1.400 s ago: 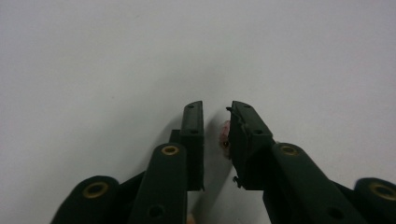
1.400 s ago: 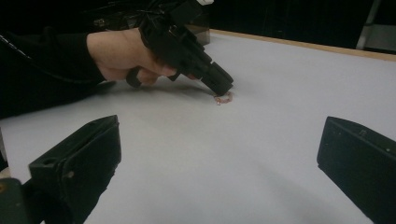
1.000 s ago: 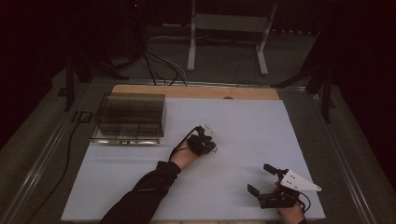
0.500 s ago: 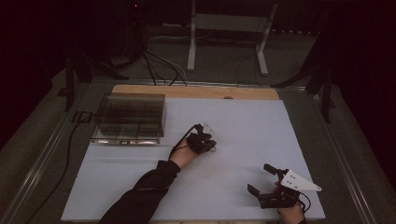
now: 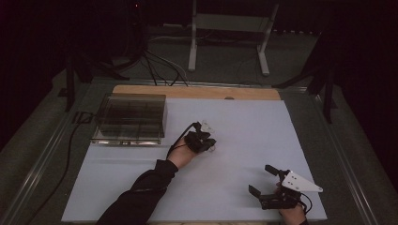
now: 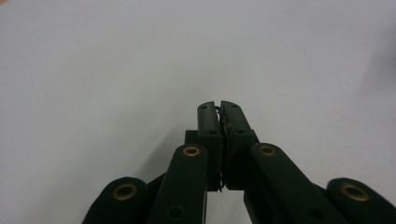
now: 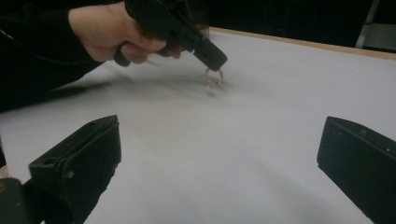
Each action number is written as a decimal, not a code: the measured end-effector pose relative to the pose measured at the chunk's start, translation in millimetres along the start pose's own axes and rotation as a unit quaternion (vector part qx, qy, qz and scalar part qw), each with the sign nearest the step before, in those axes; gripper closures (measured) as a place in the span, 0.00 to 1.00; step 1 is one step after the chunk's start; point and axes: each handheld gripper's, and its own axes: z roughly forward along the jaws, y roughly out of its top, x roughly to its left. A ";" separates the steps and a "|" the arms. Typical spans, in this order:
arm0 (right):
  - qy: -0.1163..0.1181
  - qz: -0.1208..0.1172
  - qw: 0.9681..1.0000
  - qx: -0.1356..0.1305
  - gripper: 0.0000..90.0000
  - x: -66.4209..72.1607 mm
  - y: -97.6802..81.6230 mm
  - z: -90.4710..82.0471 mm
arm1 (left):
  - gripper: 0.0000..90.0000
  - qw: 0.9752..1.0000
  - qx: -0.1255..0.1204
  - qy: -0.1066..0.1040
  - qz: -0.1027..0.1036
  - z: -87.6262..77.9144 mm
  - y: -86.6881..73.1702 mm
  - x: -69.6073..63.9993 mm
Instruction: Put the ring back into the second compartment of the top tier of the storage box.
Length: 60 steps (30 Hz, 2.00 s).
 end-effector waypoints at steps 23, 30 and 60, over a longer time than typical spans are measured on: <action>-0.002 0.002 1.000 0.004 0.00 -0.6 -1.0 1.5 | 1.00 0.999 -0.022 0.009 -0.023 -50.8 -9.4 18.5; -0.003 0.005 1.000 0.004 0.00 -1.1 -1.2 2.0 | 1.00 0.999 -0.023 0.016 -0.022 -64.1 -9.2 20.6; -0.008 0.006 1.000 0.005 0.00 -1.1 -1.5 1.0 | 1.00 0.997 -0.043 0.035 -0.047 -120.3 -24.0 37.2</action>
